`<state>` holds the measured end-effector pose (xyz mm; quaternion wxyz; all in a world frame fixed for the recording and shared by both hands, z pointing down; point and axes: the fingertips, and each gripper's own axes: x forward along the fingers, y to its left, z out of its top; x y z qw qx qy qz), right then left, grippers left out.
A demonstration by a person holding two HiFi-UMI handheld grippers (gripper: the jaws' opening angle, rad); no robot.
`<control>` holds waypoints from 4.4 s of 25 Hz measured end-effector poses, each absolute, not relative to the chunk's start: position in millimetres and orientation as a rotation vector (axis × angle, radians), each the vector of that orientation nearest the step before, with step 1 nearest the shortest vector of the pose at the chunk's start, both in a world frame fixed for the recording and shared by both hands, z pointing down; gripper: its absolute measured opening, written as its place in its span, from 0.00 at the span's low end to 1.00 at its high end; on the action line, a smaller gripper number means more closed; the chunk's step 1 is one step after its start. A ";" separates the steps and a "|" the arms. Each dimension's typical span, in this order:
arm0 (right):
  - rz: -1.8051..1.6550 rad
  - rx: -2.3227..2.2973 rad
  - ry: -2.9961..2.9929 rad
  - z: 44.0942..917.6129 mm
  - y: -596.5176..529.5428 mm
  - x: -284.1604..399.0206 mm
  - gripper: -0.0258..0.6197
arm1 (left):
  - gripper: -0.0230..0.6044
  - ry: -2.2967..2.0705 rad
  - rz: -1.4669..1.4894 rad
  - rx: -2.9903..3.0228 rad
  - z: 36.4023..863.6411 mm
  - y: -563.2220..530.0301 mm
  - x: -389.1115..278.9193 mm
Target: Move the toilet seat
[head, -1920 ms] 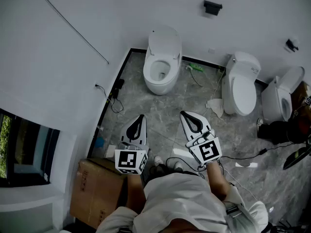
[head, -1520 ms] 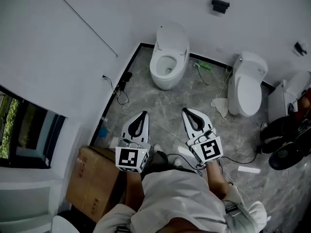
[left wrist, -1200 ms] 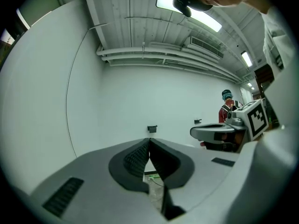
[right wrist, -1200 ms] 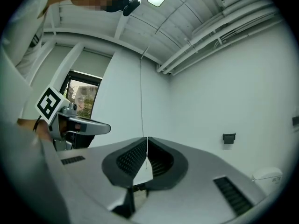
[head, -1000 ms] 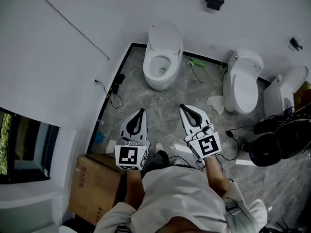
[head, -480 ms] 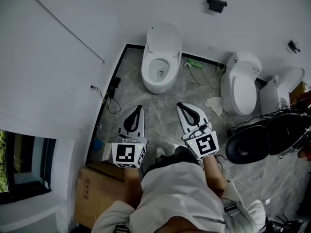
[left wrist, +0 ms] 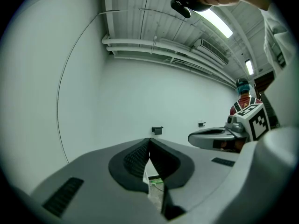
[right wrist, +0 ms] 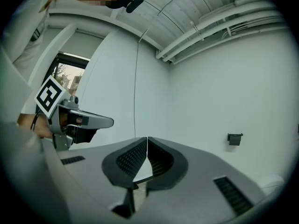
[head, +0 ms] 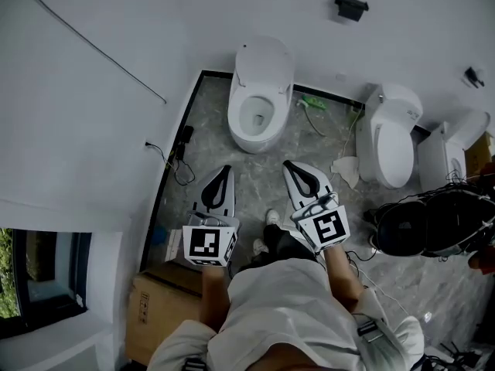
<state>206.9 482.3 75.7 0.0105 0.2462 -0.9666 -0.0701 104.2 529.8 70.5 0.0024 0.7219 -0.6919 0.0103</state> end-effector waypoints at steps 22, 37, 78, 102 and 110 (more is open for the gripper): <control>-0.159 0.638 -3.059 74.1 332.4 177.7 0.07 | 0.07 -2.263 0.099 2.170 64.5 382.6 77.3; -0.143 0.699 -3.025 84.3 273.0 127.4 0.07 | 0.07 -2.208 0.100 2.214 73.6 317.2 24.5; 0.090 1.103 -2.650 202.0 114.3 1.3 0.07 | 0.07 -1.700 0.236 2.377 195.8 127.4 -125.3; 0.356 0.940 -2.552 341.2 13.8 14.1 0.08 | 0.07 -1.660 0.434 2.172 317.4 21.8 -126.2; 0.432 0.927 -2.469 406.0 10.2 30.7 0.08 | 0.07 -1.627 0.487 2.122 368.5 12.5 -120.7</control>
